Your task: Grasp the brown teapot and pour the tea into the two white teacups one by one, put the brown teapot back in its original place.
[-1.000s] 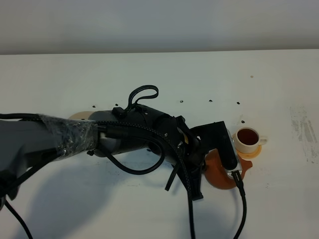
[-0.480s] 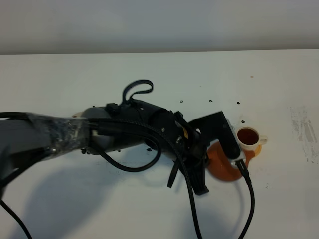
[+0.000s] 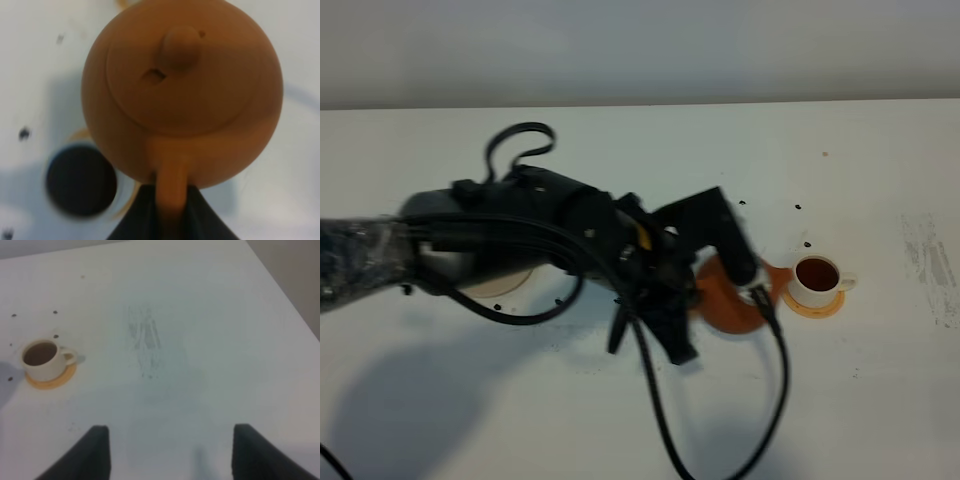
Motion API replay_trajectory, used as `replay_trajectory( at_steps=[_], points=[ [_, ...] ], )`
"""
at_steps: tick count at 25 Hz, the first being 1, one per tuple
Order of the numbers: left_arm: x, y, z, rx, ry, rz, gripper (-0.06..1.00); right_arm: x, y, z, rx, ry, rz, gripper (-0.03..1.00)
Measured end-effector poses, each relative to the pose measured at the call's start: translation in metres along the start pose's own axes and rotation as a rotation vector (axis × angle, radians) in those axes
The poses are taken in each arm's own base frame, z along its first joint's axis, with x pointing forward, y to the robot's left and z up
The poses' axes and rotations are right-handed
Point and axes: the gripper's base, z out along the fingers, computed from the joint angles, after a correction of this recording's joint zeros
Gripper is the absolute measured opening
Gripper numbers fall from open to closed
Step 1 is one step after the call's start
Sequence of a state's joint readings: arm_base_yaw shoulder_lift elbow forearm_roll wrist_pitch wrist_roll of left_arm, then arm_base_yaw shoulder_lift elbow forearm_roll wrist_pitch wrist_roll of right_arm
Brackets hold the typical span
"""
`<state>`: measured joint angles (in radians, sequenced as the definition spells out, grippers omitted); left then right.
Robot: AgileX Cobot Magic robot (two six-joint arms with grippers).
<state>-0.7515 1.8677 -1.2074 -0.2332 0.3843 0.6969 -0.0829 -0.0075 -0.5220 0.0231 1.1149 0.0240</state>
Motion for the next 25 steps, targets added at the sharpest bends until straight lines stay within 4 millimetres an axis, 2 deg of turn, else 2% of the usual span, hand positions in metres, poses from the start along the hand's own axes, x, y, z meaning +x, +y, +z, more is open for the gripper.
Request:
replay_trajectory(
  at_steps=[8,14,20,25],
  points=[
    [0.026,0.050,-0.034,-0.110,-0.003,-0.103,0.08,0.000,0.000,0.000,0.000,0.000,0.000,0.51],
    [0.062,0.078,-0.060,-0.191,0.019,-0.209,0.08,0.000,0.000,0.000,0.000,0.000,0.000,0.51],
    [0.099,0.096,-0.090,-0.270,0.023,-0.369,0.08,0.000,0.000,0.000,0.000,0.000,0.001,0.51],
    [0.130,0.098,-0.113,-0.325,0.032,-0.466,0.08,0.000,0.000,0.000,0.000,0.000,0.001,0.51]
  ],
)
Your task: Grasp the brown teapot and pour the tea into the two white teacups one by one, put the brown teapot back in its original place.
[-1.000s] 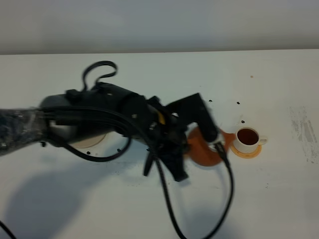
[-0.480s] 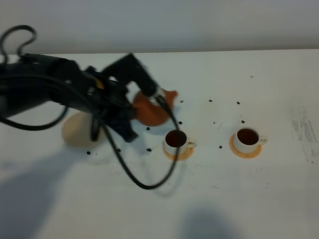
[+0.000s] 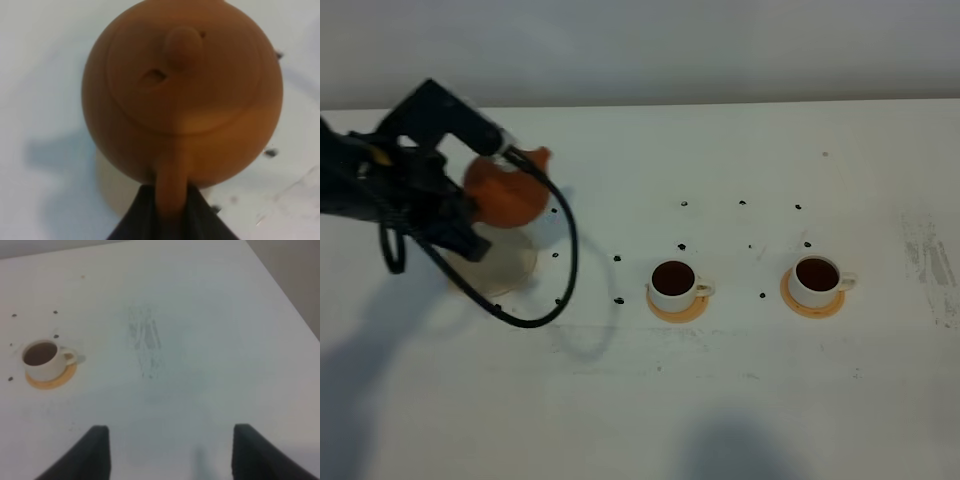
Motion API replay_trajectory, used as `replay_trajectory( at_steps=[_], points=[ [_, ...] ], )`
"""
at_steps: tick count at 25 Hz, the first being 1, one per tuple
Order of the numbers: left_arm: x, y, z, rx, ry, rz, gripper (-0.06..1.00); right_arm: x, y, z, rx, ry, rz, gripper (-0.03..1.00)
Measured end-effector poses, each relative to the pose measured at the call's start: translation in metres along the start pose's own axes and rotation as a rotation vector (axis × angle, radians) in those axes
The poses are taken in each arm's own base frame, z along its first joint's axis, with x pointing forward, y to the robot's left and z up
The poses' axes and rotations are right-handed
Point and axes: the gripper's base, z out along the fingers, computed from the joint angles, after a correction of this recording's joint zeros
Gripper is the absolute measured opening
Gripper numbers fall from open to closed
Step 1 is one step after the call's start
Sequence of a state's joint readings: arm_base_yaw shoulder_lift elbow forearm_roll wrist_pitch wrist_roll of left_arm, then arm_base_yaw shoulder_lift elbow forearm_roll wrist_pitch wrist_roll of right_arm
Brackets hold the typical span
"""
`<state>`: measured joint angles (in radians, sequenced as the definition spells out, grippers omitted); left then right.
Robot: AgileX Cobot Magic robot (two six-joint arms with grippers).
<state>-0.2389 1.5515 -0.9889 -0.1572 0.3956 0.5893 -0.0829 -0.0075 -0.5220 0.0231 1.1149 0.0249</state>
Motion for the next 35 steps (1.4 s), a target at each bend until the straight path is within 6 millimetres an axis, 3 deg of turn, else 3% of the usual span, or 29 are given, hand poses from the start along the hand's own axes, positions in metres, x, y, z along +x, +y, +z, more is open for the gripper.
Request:
replay_trajectory(
  at_steps=[5,9,20,35],
  points=[
    [0.017,0.011,-0.006,-0.028,0.015,-0.112,0.08,0.000,0.000,0.000,0.000,0.000,-0.001,0.51],
    [0.019,0.011,-0.002,-0.025,0.021,-0.158,0.08,0.000,0.000,0.000,0.000,0.000,-0.001,0.51],
    [0.032,0.009,0.042,0.020,0.123,-0.215,0.08,0.000,0.000,0.000,0.000,0.000,0.000,0.51],
    [0.045,0.011,0.060,0.025,0.169,-0.270,0.08,0.000,0.000,0.000,0.000,0.000,-0.001,0.51]
  ],
)
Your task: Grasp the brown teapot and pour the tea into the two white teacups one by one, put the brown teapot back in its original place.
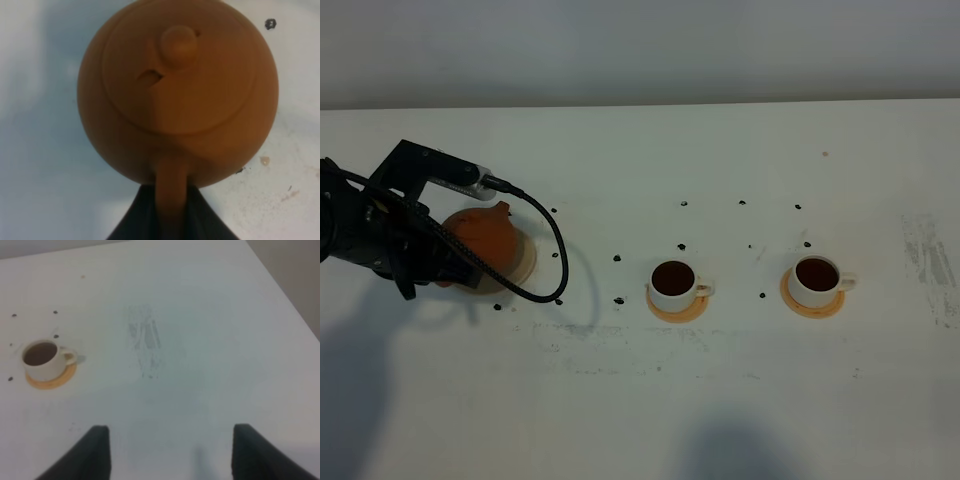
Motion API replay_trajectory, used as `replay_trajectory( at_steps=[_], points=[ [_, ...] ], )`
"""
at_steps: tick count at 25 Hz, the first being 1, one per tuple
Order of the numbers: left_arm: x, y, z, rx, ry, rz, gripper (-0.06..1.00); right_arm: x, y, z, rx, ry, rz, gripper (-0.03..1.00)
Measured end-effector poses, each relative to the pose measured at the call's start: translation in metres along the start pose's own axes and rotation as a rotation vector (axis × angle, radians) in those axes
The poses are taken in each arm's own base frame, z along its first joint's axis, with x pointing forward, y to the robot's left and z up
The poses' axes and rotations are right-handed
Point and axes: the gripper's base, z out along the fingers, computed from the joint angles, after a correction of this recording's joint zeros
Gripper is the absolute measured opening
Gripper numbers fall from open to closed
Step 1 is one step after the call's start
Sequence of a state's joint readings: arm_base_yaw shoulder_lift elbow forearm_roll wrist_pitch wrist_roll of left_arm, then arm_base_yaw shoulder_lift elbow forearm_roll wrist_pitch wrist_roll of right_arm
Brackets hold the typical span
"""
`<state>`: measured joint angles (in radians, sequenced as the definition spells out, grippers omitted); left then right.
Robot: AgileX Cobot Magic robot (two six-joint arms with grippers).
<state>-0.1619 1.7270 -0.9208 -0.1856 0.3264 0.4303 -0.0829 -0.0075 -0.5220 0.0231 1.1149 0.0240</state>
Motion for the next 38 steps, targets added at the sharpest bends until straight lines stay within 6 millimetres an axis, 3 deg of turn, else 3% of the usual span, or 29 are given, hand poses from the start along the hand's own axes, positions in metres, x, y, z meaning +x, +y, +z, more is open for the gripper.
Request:
replay_trajectory(
  at_steps=[13,23,26,32,38],
  points=[
    [0.003,0.001,0.015,0.002,0.024,-0.004,0.08,0.000,0.000,0.000,0.000,0.000,0.001,0.51],
    [0.003,0.001,0.016,0.008,0.023,-0.022,0.09,0.000,0.000,0.000,0.000,0.000,0.000,0.51],
    [0.003,0.001,0.016,0.009,0.026,-0.024,0.19,0.000,0.000,0.000,0.000,0.000,0.000,0.51],
    [0.003,0.001,0.016,0.010,0.025,-0.070,0.52,0.000,0.000,0.000,0.000,0.000,0.000,0.51],
    [0.002,0.001,0.012,0.008,0.015,-0.080,0.56,0.000,0.000,0.000,0.000,0.000,0.001,0.51]
  ],
)
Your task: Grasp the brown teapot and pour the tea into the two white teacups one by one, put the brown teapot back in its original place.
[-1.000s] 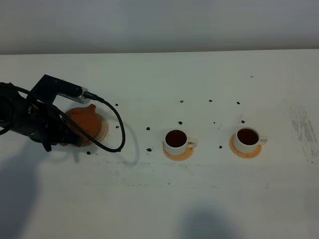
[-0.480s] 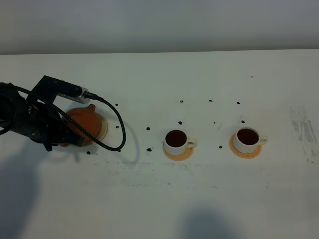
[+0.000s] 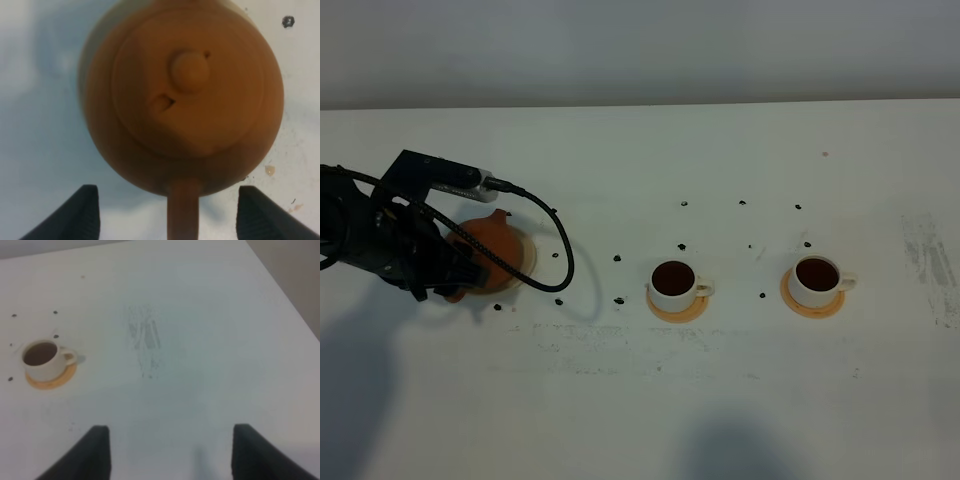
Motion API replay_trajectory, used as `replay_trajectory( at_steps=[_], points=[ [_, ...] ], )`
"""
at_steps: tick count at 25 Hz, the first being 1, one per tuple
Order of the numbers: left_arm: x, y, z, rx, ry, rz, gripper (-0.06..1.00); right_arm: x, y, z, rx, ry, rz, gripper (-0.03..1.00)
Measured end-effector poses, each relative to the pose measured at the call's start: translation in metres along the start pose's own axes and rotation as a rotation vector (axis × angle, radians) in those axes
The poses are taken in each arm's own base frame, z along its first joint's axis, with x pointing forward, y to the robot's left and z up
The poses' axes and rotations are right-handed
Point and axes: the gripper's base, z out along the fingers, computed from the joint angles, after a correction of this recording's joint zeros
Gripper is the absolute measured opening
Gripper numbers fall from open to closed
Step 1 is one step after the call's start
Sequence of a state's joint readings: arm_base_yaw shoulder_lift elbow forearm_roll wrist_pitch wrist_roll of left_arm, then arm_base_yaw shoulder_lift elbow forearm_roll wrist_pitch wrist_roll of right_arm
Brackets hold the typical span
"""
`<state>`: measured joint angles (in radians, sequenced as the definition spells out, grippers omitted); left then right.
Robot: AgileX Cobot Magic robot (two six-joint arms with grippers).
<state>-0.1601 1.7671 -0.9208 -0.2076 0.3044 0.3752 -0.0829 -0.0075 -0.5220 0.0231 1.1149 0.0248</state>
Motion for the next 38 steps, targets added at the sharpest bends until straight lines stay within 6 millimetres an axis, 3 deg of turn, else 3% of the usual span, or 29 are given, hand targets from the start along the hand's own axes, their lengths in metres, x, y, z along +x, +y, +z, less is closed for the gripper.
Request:
replay_trajectory(
  at_steps=[6,10,16,19,22,25,38],
  points=[
    [-0.002,0.010,-0.015,-0.022,-0.044,-0.024,0.56,0.000,0.000,0.000,0.000,0.000,0.000,0.51],
    [0.001,0.034,-0.035,-0.069,-0.073,-0.072,0.56,0.000,0.000,0.000,0.000,0.000,-0.001,0.51],
    [0.012,0.074,-0.079,-0.167,-0.152,-0.189,0.56,0.000,0.000,0.000,0.000,0.000,-0.001,0.51],
    [0.018,0.082,-0.110,-0.214,-0.214,-0.234,0.56,0.000,0.000,0.000,0.000,0.000,-0.001,0.51],
    [0.029,0.077,-0.142,-0.259,-0.295,-0.245,0.56,0.000,0.000,0.000,0.000,0.000,-0.001,0.51],
    [0.048,0.067,-0.161,-0.281,-0.331,-0.253,0.56,0.000,0.000,0.000,0.000,0.000,-0.001,0.51],
    [0.140,-0.007,-0.226,-0.233,-0.310,-0.223,0.55,0.000,0.000,0.000,0.000,0.000,0.000,0.51]
  ],
)
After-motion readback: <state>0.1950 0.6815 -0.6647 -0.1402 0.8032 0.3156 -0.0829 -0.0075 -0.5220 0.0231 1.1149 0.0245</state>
